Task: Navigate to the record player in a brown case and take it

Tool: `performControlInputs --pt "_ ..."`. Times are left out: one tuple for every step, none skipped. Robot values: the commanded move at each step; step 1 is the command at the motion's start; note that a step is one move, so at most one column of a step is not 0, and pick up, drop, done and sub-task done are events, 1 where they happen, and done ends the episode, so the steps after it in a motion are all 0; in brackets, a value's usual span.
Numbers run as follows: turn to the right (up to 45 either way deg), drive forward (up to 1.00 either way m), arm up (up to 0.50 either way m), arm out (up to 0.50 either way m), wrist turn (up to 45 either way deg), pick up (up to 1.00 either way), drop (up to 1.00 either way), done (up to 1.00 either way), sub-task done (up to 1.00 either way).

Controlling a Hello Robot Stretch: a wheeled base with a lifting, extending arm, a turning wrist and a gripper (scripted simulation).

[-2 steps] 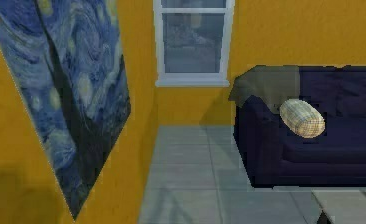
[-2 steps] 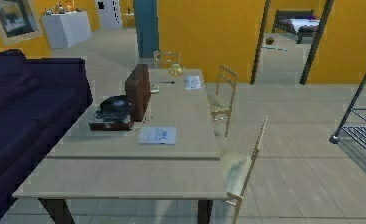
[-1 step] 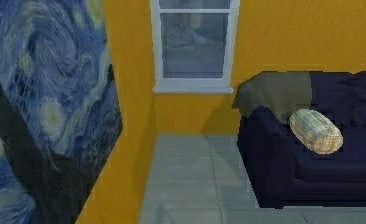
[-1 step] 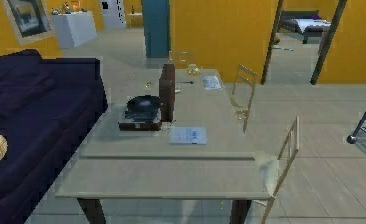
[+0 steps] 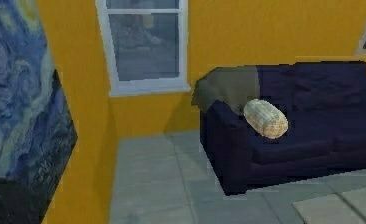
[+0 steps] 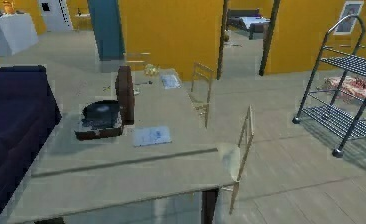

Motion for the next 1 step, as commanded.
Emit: performControlInputs --pt "0.0 0.35 0.0 0.0 0.0 0.0 0.0 0.0 0.0"
